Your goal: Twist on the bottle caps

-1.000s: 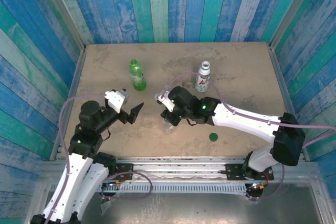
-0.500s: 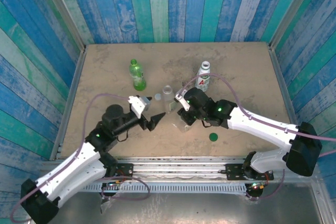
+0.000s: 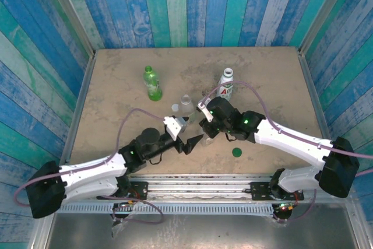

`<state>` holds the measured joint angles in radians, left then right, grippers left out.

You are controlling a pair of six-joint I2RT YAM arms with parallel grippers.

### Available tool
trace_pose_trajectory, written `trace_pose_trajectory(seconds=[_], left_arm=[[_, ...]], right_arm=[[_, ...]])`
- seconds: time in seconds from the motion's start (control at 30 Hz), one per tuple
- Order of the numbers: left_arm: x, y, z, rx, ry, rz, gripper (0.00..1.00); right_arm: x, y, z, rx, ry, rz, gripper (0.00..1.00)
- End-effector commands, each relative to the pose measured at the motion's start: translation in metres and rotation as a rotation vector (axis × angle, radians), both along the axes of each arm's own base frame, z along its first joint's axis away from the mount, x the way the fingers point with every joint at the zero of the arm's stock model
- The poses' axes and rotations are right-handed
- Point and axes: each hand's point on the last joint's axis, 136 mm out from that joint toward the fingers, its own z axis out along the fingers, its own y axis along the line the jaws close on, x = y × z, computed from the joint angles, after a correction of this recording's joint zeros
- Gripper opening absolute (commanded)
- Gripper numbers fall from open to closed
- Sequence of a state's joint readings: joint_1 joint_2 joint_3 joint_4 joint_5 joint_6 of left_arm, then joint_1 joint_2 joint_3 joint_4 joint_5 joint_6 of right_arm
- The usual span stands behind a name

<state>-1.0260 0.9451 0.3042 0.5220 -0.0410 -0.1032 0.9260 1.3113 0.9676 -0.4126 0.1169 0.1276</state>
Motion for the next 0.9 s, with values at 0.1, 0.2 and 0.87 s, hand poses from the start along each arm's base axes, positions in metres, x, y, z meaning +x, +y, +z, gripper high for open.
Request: trace_pose_trajectory(seconds=[0.1,0.2,0.87], left_arm=[[-0.004,0.005,0.0,-0.097,-0.094,0.03,0.94],[-0.005,0.009,-0.016,-0.068,-0.113,0.036,0.94],[0.008,-0.025,-0.063,-0.089,-0.161,-0.068,0.98]], right_arm=[[-0.004,-0.014,-0.02,-0.044,0.042,-0.044,0.38],[-0.005,-0.015,-0.02,-0.039,0.046,-0.048,0.38],[-0.002,-0.013,-0.018,-0.078,0.05,-0.03,0.39]])
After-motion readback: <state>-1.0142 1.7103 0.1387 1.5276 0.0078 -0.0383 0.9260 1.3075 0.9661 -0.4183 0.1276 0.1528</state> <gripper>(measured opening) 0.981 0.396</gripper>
